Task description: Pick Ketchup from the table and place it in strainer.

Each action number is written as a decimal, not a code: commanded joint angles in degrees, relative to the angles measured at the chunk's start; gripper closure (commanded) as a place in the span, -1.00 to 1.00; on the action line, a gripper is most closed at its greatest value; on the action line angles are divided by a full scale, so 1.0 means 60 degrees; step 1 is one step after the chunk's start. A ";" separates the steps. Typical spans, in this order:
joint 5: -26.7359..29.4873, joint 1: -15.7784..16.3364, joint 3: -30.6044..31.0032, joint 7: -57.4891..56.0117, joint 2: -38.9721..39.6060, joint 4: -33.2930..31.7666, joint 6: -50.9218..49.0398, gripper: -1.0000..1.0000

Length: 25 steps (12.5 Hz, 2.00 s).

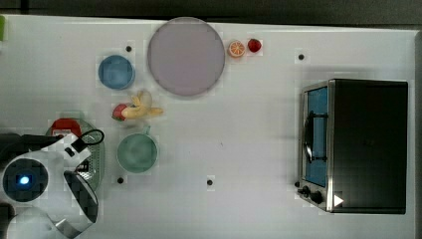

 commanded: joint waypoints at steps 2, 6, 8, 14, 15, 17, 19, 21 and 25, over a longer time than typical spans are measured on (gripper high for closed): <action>-0.0269 0.0108 -0.0138 0.0974 0.0777 0.0149 0.1154 -0.18; -0.0273 0.0061 -0.0182 0.0976 0.0882 0.0189 0.1345 -1.00; -0.0173 -0.0135 -0.0280 0.1093 0.0371 0.0186 0.1138 -1.00; -0.0146 -0.1882 -0.0910 0.1127 -0.2025 0.0293 -0.1247 -1.00; -0.0146 -0.2130 -0.1218 0.1125 -0.2477 0.0401 -0.1872 -1.00; -0.0144 -0.2445 -0.1951 0.1119 -0.3318 0.0776 -0.3160 -1.00; -0.0108 -0.2522 -0.2790 0.1117 -0.4036 0.1286 -0.4831 -1.00; 0.0180 -0.2534 -0.3620 0.1117 -0.4558 0.1985 -0.6412 -1.00; 0.0296 -0.2539 -0.4610 0.1008 -0.4843 0.3476 -0.9388 -1.00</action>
